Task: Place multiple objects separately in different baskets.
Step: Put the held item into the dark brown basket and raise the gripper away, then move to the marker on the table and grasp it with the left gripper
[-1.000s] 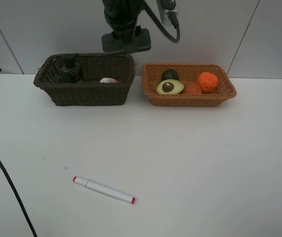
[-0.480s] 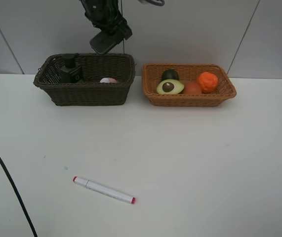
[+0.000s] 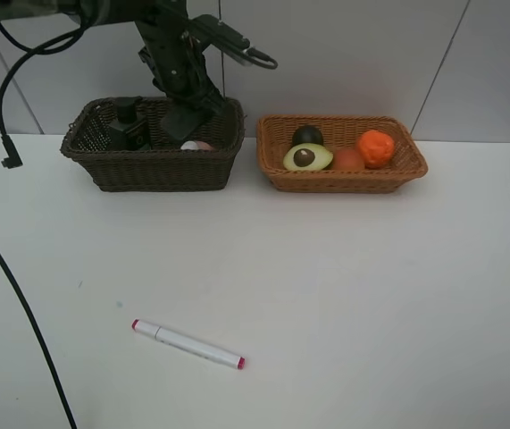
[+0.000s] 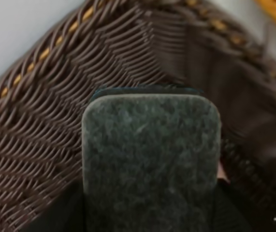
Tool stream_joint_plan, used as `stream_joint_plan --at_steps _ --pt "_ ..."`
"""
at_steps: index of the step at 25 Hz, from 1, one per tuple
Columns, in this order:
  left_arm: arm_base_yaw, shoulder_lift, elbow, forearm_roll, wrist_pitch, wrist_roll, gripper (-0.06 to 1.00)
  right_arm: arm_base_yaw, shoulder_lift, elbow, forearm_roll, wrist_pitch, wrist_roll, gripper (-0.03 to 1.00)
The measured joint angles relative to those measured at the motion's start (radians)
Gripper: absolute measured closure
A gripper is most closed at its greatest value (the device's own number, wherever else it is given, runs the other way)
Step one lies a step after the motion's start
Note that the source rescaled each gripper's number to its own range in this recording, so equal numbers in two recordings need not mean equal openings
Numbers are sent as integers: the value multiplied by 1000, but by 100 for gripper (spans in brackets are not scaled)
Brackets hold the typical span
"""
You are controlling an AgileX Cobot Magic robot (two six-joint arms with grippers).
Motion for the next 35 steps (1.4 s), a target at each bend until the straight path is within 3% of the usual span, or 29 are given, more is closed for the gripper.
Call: stream_joint_plan --at_steps 19,20,21,23,25,31,35 --pt "36 14 0 -16 -26 1 41 0 0 0 0 0 0 3" --pt "36 14 0 -19 -26 2 39 0 0 0 0 0 0 3" --pt "36 14 0 -21 -26 -3 31 0 0 0 0 0 0 3" --pt "36 14 0 -28 -31 -36 6 0 0 0 0 0 0 3" --pt "36 14 0 -30 -31 -60 -2 0 0 0 0 0 0 3" --pt "36 14 0 -32 -33 -64 -5 0 0 0 0 0 0 3" --pt "36 14 0 -32 -26 -7 -5 0 0 0 0 0 0 3"
